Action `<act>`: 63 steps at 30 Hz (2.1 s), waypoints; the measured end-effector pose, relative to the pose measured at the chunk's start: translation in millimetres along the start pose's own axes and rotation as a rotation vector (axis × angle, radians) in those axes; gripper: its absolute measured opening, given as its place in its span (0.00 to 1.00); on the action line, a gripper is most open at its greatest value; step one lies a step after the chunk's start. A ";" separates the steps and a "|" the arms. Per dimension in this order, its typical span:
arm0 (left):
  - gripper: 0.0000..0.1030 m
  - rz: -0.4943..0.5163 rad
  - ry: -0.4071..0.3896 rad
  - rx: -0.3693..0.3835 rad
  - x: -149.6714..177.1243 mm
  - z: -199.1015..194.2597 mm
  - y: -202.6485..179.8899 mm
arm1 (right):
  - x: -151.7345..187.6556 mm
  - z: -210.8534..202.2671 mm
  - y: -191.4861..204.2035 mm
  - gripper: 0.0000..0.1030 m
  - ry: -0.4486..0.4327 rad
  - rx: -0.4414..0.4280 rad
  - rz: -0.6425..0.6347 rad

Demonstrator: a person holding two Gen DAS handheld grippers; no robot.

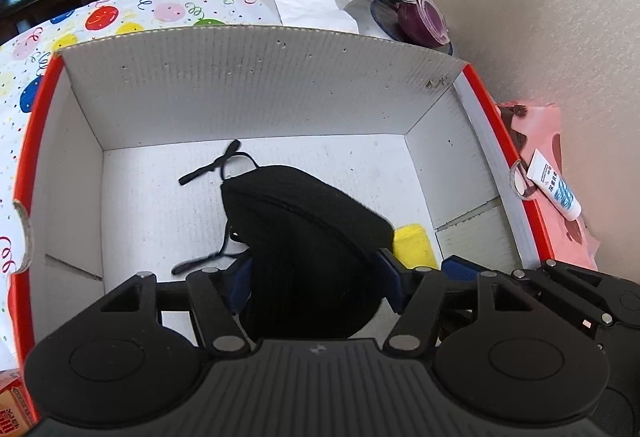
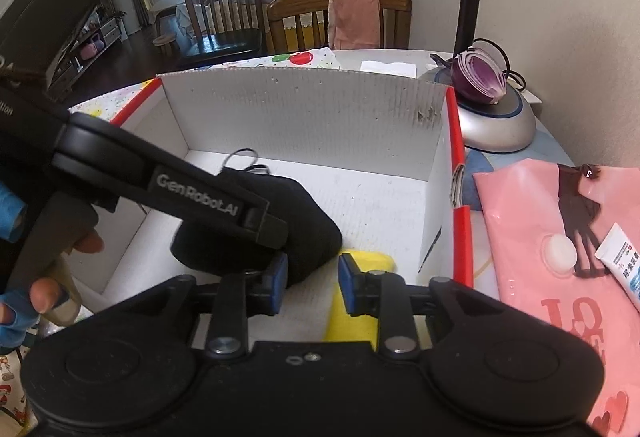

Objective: Organize soft objects
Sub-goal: 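Open both grippers to drop the mask and sponge into the red box, then move both grippers back toward the Christmas tote bag and bubble wrap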

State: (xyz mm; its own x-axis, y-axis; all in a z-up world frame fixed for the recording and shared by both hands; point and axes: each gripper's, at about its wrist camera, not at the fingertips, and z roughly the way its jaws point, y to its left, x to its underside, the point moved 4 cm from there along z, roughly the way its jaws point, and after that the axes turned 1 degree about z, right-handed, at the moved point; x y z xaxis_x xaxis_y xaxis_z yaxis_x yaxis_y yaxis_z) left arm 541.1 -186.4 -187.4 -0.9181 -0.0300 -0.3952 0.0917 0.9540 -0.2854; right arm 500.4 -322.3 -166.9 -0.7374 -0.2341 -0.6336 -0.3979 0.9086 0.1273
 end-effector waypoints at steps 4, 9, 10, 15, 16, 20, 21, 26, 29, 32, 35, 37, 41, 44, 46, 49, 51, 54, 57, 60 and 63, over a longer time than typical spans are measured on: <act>0.61 0.033 -0.032 -0.016 4.0 -14.0 -1.6 | -1.1 -10.1 -0.2 0.39 -0.019 -0.028 0.006; 0.61 0.078 -0.096 -0.015 11.0 -41.4 -7.7 | -1.9 -29.8 3.8 0.46 -0.049 -0.042 0.009; 0.61 0.090 -0.110 -0.016 12.8 -48.2 -9.4 | -2.0 -34.3 4.5 0.47 -0.056 -0.044 0.011; 0.61 0.137 -0.185 -0.006 23.0 -88.2 -17.3 | -4.0 -59.6 11.3 0.52 -0.095 -0.042 0.019; 0.61 0.143 -0.199 0.000 25.9 -96.8 -18.4 | -3.8 -65.0 13.2 0.52 -0.104 -0.038 0.022; 0.61 0.168 -0.253 0.017 37.6 -132.0 -21.5 | -3.2 -88.3 24.0 0.54 -0.143 -0.034 0.028; 0.61 0.175 -0.267 0.023 41.8 -140.6 -21.9 | -2.8 -94.7 27.6 0.54 -0.153 -0.035 0.029; 0.61 0.183 -0.324 0.055 66.4 -182.9 -20.1 | -0.6 -124.9 47.6 0.58 -0.203 -0.038 0.030; 0.61 0.188 -0.359 0.059 82.1 -207.0 -17.1 | 2.3 -141.5 62.5 0.60 -0.228 -0.039 0.021; 0.61 0.194 -0.388 0.065 98.8 -230.0 -13.6 | 6.8 -156.1 77.1 0.62 -0.244 -0.044 0.008; 0.61 0.202 -0.416 0.059 116.5 -250.9 -7.1 | 11.9 -168.2 91.0 0.66 -0.259 -0.048 0.006; 0.62 0.206 -0.436 0.056 128.4 -263.3 -1.1 | 16.6 -175.0 101.1 0.69 -0.267 -0.052 0.003; 0.66 0.203 -0.467 0.037 151.2 -283.9 14.8 | 26.5 -187.4 122.2 0.76 -0.280 -0.065 -0.006; 0.67 0.186 -0.497 0.011 169.1 -298.6 30.5 | 33.5 -194.5 138.3 0.79 -0.289 -0.072 -0.019; 0.67 0.173 -0.504 0.001 179.9 -306.9 40.7 | 38.1 -198.2 148.7 0.82 -0.292 -0.081 -0.027; 0.67 0.168 -0.523 -0.028 194.4 -316.5 55.6 | 45.1 -204.0 163.2 0.85 -0.300 -0.093 -0.032; 0.67 0.174 -0.532 -0.045 203.0 -321.1 63.7 | 48.4 -205.0 170.2 0.87 -0.301 -0.105 -0.033; 0.71 0.170 -0.556 -0.071 216.2 -326.2 74.4 | 55.8 -206.3 181.9 0.92 -0.300 -0.106 -0.046; 0.80 0.166 -0.612 -0.092 230.3 -332.0 81.5 | 64.8 -204.4 192.5 0.97 -0.297 -0.107 -0.061; 0.83 0.166 -0.637 -0.098 242.0 -333.1 86.3 | 74.4 -198.8 199.7 1.00 -0.285 -0.112 -0.065; 0.83 0.155 -0.624 -0.115 250.7 -325.9 90.5 | 83.2 -189.6 203.3 1.00 -0.269 -0.117 -0.071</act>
State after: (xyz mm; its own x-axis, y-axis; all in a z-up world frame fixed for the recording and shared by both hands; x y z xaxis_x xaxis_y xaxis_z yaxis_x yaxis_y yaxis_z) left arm 193.6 -10.3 -27.8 -0.4978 -0.0236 -0.8670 0.1317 0.9860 -0.1024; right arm 254.7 -222.7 -49.1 -0.5407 -0.1809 -0.8215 -0.5147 0.8436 0.1530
